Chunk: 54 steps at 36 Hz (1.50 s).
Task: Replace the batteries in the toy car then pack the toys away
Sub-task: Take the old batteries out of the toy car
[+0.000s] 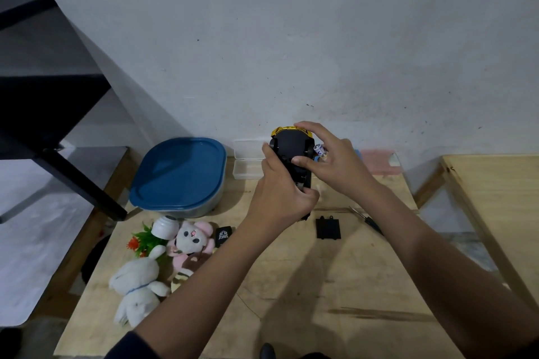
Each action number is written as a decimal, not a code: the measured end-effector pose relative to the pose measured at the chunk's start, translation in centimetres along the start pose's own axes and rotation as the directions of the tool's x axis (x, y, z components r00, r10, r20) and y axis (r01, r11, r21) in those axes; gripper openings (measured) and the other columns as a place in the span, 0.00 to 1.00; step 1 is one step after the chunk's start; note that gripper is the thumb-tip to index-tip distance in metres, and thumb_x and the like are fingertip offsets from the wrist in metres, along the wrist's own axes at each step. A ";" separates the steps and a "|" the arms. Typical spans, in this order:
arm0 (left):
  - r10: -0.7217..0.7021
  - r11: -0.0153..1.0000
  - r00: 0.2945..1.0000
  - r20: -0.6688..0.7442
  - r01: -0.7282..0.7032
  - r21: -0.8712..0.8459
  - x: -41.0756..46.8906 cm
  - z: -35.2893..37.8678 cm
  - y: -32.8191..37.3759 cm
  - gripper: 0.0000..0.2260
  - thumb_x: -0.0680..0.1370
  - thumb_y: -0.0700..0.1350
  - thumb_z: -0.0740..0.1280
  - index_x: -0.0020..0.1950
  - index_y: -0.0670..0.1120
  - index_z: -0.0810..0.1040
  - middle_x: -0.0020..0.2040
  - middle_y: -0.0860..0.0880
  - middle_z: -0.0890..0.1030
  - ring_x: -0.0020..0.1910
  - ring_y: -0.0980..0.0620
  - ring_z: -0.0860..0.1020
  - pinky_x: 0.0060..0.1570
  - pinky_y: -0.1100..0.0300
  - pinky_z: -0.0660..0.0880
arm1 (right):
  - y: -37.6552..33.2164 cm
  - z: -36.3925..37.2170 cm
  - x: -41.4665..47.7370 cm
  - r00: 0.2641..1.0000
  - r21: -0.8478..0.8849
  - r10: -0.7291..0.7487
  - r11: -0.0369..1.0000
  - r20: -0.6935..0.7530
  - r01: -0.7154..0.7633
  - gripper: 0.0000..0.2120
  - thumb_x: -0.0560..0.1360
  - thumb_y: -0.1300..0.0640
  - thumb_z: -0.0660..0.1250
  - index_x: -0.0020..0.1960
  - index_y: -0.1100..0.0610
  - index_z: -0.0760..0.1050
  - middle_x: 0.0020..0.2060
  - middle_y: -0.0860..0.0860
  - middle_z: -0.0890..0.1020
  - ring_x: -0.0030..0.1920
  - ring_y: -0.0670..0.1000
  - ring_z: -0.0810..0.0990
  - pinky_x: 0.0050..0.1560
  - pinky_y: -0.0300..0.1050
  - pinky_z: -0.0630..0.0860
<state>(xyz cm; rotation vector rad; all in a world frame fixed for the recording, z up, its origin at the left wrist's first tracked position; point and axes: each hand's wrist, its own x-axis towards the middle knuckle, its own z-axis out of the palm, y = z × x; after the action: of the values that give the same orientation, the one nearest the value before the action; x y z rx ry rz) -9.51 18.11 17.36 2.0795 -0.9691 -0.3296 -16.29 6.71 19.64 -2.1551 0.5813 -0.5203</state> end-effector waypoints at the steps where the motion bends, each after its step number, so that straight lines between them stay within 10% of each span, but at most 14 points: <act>1: -0.002 1.000 1.000 0.004 0.002 0.000 0.0 0.0 -0.1 0.41 0.64 0.48 0.63 0.72 0.46 0.47 0.58 0.43 0.69 0.47 0.45 0.76 0.43 0.49 0.79 | 0.0 0.0 0.0 1.000 0.011 -0.001 1.000 -0.003 0.001 0.24 0.72 0.47 0.70 0.64 0.35 0.65 0.57 0.48 0.77 0.37 0.46 0.68 0.44 0.47 0.72; 17: -0.033 0.999 0.994 0.104 0.036 -0.020 0.6 -0.4 -0.7 0.38 0.64 0.51 0.63 0.71 0.48 0.50 0.56 0.45 0.71 0.47 0.48 0.78 0.44 0.48 0.80 | 1.4 0.3 0.6 1.000 0.044 0.002 0.999 0.015 -0.003 0.23 0.71 0.47 0.70 0.60 0.31 0.65 0.56 0.57 0.78 0.33 0.43 0.64 0.36 0.42 0.65; 25: -0.059 0.998 0.940 0.336 0.062 0.001 1.0 -0.9 -1.4 0.44 0.70 0.56 0.67 0.76 0.51 0.42 0.66 0.46 0.66 0.57 0.50 0.74 0.56 0.52 0.76 | 2.9 0.2 0.3 0.993 0.200 0.103 0.974 0.051 -0.111 0.19 0.72 0.53 0.71 0.60 0.41 0.69 0.58 0.38 0.73 0.58 0.43 0.73 0.56 0.38 0.71; 32: -0.065 0.981 0.873 0.483 0.145 -0.129 1.3 -1.0 -2.4 0.46 0.72 0.56 0.68 0.76 0.55 0.36 0.65 0.49 0.73 0.61 0.53 0.75 0.61 0.53 0.74 | 4.7 0.5 0.6 0.956 0.325 0.267 0.899 0.125 -0.294 0.19 0.72 0.55 0.71 0.61 0.45 0.72 0.45 0.47 0.76 0.23 0.36 0.72 0.22 0.27 0.64; 37: -0.018 0.935 0.824 0.567 0.214 -0.281 0.9 -1.9 -4.0 0.50 0.72 0.44 0.73 0.74 0.62 0.34 0.60 0.55 0.77 0.58 0.60 0.76 0.57 0.64 0.74 | 5.3 0.4 0.5 0.927 0.421 0.312 0.827 0.208 -0.373 0.19 0.72 0.55 0.71 0.60 0.42 0.72 0.35 0.50 0.77 0.24 0.49 0.62 0.21 0.36 0.59; 42: 0.056 0.904 0.794 0.605 0.217 -0.368 1.0 -2.8 -4.8 0.54 0.68 0.45 0.77 0.71 0.70 0.36 0.69 0.54 0.70 0.65 0.53 0.73 0.63 0.53 0.73 | 4.7 0.5 0.6 0.933 0.401 0.260 0.849 0.249 -0.343 0.24 0.73 0.56 0.69 0.66 0.43 0.69 0.21 0.41 0.75 0.20 0.47 0.59 0.19 0.35 0.58; 45: 0.072 0.900 0.817 0.572 0.195 -0.391 0.8 -2.8 -5.1 0.54 0.65 0.47 0.78 0.71 0.72 0.38 0.72 0.53 0.68 0.67 0.51 0.72 0.64 0.48 0.72 | 3.9 0.4 0.3 0.946 0.316 0.239 0.900 0.219 -0.300 0.26 0.73 0.51 0.68 0.69 0.40 0.65 0.31 0.33 0.78 0.26 0.40 0.67 0.26 0.29 0.66; 48: 0.067 0.893 0.851 0.521 0.182 -0.412 0.1 -2.0 -5.6 0.55 0.66 0.45 0.78 0.72 0.71 0.38 0.72 0.56 0.66 0.66 0.57 0.71 0.64 0.50 0.73 | 3.8 0.5 0.2 0.960 0.149 0.208 0.960 0.187 -0.237 0.29 0.71 0.46 0.69 0.70 0.38 0.62 0.64 0.40 0.72 0.61 0.42 0.71 0.61 0.39 0.69; 54: -0.031 0.879 0.930 0.367 0.200 -0.432 0.1 -2.0 -6.0 0.55 0.68 0.41 0.77 0.74 0.64 0.36 0.69 0.55 0.66 0.63 0.62 0.69 0.53 0.68 0.72 | 2.9 0.7 -1.2 0.998 0.057 0.046 0.997 -0.031 -0.044 0.23 0.73 0.52 0.69 0.67 0.44 0.69 0.60 0.46 0.78 0.61 0.44 0.73 0.64 0.43 0.70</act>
<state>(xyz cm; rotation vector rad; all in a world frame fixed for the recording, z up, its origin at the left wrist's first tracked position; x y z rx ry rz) -5.28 21.43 14.09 1.6641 -0.8587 -0.9319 -17.51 6.22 16.74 -2.0786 0.6246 -0.5419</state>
